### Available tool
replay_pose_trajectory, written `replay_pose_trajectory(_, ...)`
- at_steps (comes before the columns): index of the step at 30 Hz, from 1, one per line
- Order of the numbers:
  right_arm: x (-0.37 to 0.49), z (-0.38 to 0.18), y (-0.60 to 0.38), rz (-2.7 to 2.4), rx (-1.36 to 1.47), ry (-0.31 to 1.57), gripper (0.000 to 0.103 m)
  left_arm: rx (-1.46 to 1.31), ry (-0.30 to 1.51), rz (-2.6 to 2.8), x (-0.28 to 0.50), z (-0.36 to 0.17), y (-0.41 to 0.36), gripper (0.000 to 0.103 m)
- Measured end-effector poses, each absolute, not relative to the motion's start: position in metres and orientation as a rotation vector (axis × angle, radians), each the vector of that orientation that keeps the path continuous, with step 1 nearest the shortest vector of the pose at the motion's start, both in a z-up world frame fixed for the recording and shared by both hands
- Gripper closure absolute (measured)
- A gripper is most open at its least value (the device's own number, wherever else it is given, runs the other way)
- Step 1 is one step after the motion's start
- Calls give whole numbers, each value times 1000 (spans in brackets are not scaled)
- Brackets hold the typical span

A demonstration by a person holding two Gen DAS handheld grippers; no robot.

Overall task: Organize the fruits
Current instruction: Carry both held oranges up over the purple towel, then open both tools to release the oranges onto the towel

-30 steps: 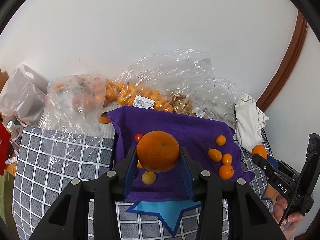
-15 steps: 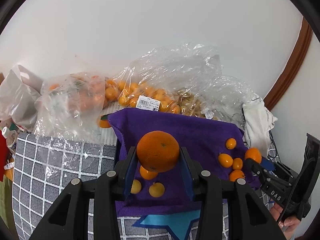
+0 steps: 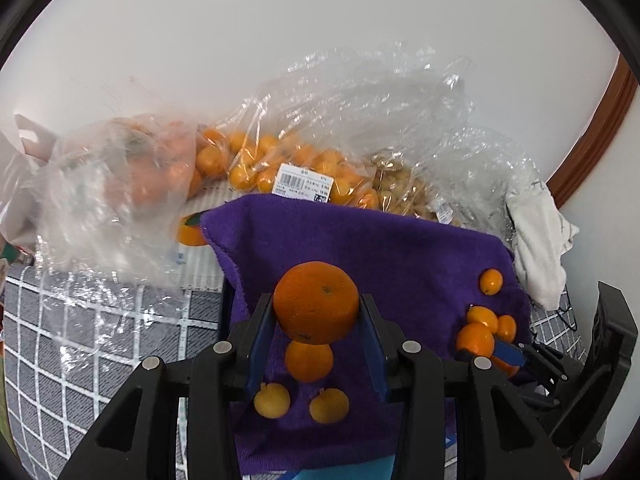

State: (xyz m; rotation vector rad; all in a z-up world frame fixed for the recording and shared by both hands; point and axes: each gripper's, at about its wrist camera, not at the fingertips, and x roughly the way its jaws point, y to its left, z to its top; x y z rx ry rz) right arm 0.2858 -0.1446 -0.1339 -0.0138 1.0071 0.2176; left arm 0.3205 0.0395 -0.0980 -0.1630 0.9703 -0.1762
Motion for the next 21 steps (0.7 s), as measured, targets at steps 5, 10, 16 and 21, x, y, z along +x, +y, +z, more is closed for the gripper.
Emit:
replay_pose_trajectory(5,287,-142,-143,221,-30,1013,63,-157,1001,-189,332,-113,33,64)
replay_pose_trajectory(10,288,-143,-141,220,-52,1015,63,-153,1033,-207,343,-127,24,64)
replay_pose_trajectory(16,290,-144,-140,218,-68,1013,63,-128,1061,-218,352,-140,16,63)
replay_pose_trajectory(21,291,-144,-141,221,-56,1012,61,-122,1083,-221,358,-149,14,63)
